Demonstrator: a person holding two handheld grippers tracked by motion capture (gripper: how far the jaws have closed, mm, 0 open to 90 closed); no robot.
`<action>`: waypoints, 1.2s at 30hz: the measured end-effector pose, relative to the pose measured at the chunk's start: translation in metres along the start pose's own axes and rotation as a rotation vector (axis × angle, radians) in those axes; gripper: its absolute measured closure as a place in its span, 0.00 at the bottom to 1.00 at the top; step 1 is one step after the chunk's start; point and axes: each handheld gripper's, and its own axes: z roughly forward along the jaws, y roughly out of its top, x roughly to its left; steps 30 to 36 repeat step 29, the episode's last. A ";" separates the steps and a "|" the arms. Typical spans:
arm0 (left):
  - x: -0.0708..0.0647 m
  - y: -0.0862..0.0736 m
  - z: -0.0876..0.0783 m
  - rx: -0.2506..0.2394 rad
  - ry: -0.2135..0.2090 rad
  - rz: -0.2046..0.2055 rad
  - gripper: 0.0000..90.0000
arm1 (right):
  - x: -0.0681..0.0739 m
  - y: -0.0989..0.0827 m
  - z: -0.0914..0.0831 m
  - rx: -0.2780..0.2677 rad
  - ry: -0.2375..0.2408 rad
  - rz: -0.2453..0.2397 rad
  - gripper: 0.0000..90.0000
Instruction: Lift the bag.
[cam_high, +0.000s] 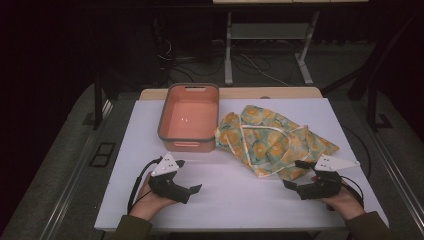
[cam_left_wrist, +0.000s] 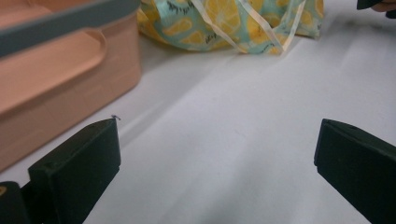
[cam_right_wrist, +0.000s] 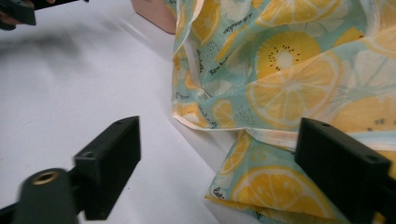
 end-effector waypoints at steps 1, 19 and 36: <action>0.000 -0.002 0.001 0.006 -0.002 0.001 0.00 | 0.000 -0.001 0.001 0.002 0.005 -0.001 0.15; 0.006 -0.012 0.002 0.017 -0.035 -0.002 0.00 | 0.007 -0.005 0.006 0.040 0.019 -0.016 0.15; 0.006 -0.010 0.002 0.019 -0.038 0.004 0.00 | 0.007 -0.005 0.006 0.042 0.020 -0.018 0.15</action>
